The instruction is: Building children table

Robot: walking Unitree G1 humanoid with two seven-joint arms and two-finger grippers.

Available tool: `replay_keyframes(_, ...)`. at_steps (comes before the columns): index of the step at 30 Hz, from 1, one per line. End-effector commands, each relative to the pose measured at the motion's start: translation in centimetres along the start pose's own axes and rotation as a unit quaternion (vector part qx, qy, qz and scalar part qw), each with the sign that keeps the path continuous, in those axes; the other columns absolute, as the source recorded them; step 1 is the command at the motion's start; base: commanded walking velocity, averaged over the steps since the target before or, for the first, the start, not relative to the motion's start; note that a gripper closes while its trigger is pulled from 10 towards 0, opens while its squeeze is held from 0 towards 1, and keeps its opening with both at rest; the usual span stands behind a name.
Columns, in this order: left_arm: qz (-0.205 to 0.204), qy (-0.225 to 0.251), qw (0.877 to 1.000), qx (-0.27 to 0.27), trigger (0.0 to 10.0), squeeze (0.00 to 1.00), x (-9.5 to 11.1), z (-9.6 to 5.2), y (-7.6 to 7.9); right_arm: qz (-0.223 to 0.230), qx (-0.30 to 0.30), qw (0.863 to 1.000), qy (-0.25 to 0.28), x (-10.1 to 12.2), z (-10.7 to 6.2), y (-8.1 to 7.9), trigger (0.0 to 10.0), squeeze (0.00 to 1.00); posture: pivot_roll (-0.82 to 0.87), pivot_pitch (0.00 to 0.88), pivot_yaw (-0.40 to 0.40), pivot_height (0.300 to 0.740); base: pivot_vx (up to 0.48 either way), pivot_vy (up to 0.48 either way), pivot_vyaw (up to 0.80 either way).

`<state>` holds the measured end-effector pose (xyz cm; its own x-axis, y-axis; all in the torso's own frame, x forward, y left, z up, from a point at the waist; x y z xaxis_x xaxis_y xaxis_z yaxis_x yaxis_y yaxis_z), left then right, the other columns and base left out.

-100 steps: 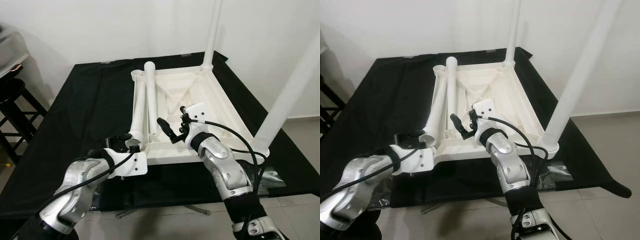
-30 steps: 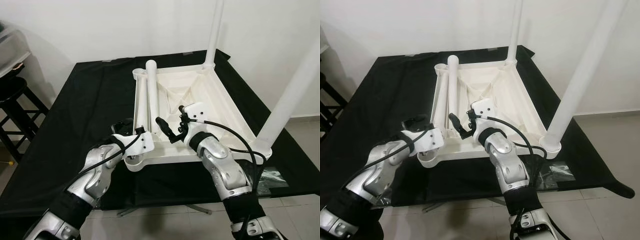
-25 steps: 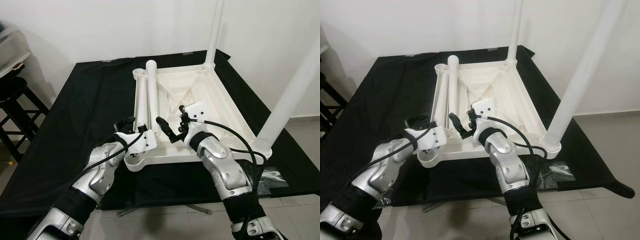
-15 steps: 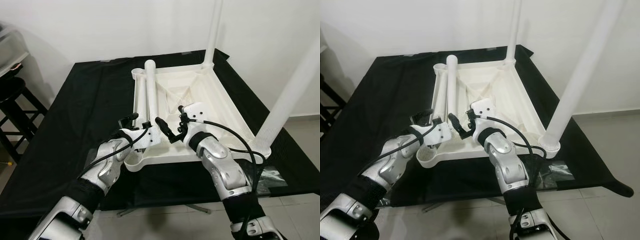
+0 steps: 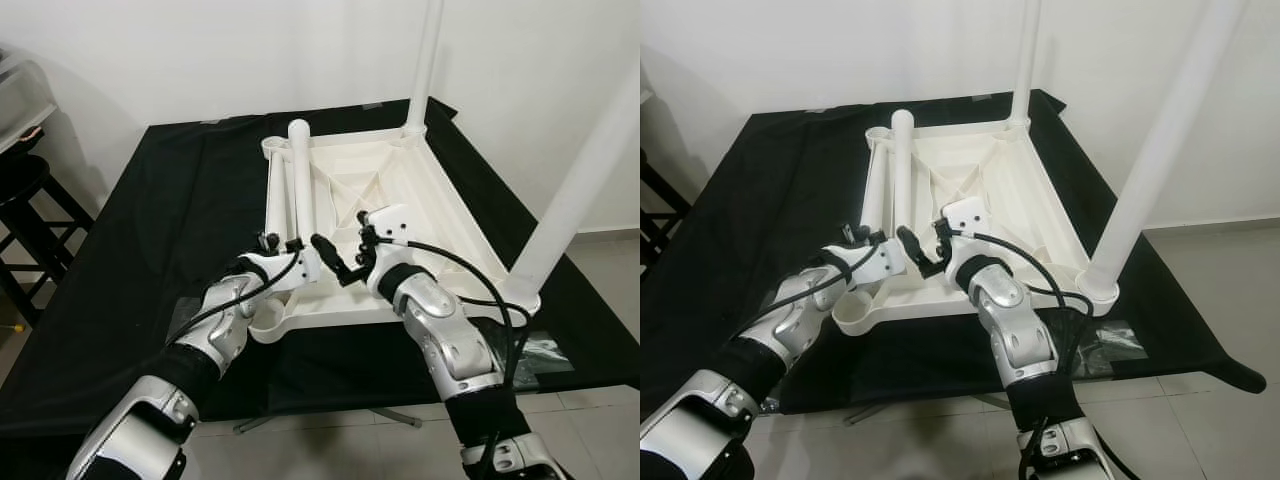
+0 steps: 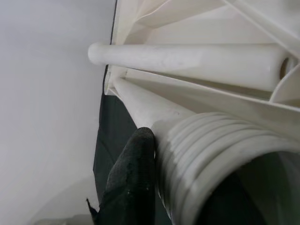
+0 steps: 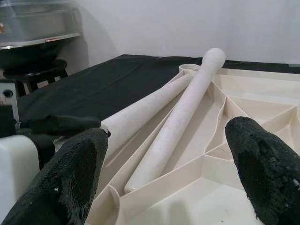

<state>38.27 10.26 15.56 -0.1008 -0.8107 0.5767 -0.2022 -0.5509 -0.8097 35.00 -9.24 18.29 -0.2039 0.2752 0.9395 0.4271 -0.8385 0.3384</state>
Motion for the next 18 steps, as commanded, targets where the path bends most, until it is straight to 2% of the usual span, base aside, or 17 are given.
replay_keyframes(1, -0.002, -0.027, 1.0, -0.001, 0.0, 0.0, -1.7, -0.3, -0.1, 0.001, 0.005, 1.0, -0.004, 0.0, 0.1, -0.3, 10.0, 0.0, -0.04, 0.08, 0.054, 0.74, 0.0, 0.0, 0.0)
replay_keyframes(7, -0.022, -0.024, 0.999, 0.028, 0.0, 0.0, -2.1, -0.6, -1.4, 0.001, 0.005, 1.0, -0.001, 0.1, 0.2, -0.2, 10.0, 0.0, -0.05, 0.079, 0.051, 0.74, 0.0, 0.0, 0.0)
replay_keyframes(9, -0.046, -0.013, 0.997, 0.062, 0.0, 0.0, -2.1, -1.2, -3.3, 0.005, 0.004, 1.0, 0.003, 0.3, 0.2, -0.1, 10.0, 0.0, -0.04, 0.077, 0.048, 0.74, 0.0, 0.0, 0.0)
replay_keyframes(10, -0.046, -0.013, 0.997, 0.062, 0.0, 0.0, -2.1, -1.2, -3.3, 0.005, 0.004, 1.0, 0.003, 0.3, 0.2, -0.1, 10.0, 0.0, -0.04, 0.077, 0.048, 0.74, 0.0, 0.0, 0.0)
replay_keyframes(12, -0.078, 0.003, 0.992, 0.103, 0.0, 0.0, -1.8, -2.1, -5.6, 0.014, 0.004, 1.0, 0.008, 0.5, 0.3, 0.0, 10.0, 0.0, -0.04, 0.076, 0.048, 0.74, 0.0, 0.0, 0.0)
replay_keyframes(15, -0.092, 0.01, 0.989, 0.118, 0.0, 0.0, -1.7, -2.6, -6.6, 0.018, 0.004, 1.0, 0.01, 0.5, 0.3, 0.0, 10.0, 0.0, -0.04, 0.075, 0.046, 0.74, 0.0, 0.0, 0.0)
replay_keyframes(16, -0.105, 0.016, 0.986, 0.132, 0.0, 0.0, -1.7, -3.0, -7.4, 0.022, 0.005, 1.0, 0.013, 0.6, 0.3, 0.0, 10.0, 0.0, -0.04, 0.075, 0.046, 0.74, 0.0, 0.0, 0.0)
replay_keyframes(17, -0.14, 0.026, 0.979, 0.148, 0.0, 0.0, -1.6, -3.6, -8.4, 0.028, 0.006, 0.999, 0.018, 0.7, 0.3, -0.1, 10.0, 0.0, -0.03, 0.069, 0.046, 0.74, 0.0, 0.0, 0.0)
replay_keyframes(18, -0.14, 0.026, 0.979, 0.148, 0.0, 0.0, -1.6, -3.6, -8.4, 0.028, 0.006, 0.999, 0.018, 0.7, 0.3, -0.1, 10.0, 0.0, -0.03, 0.069, 0.046, 0.74, 0.0, 0.0, 0.0)
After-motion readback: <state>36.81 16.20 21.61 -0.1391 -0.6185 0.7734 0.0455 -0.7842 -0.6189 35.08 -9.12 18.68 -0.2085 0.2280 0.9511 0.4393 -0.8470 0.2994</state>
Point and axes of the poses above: a point about 5 cm out from each wrist's last joint towards the gripper, its own z axis pointing out of the wrist towards the gripper, its own x axis along the axis of the wrist's last joint, y = z × x, the point moved 1 cm from there along z, pointing out of the wrist towards the gripper, and after that the axes turned 15 degrees about -z, right-handed, at the moved point
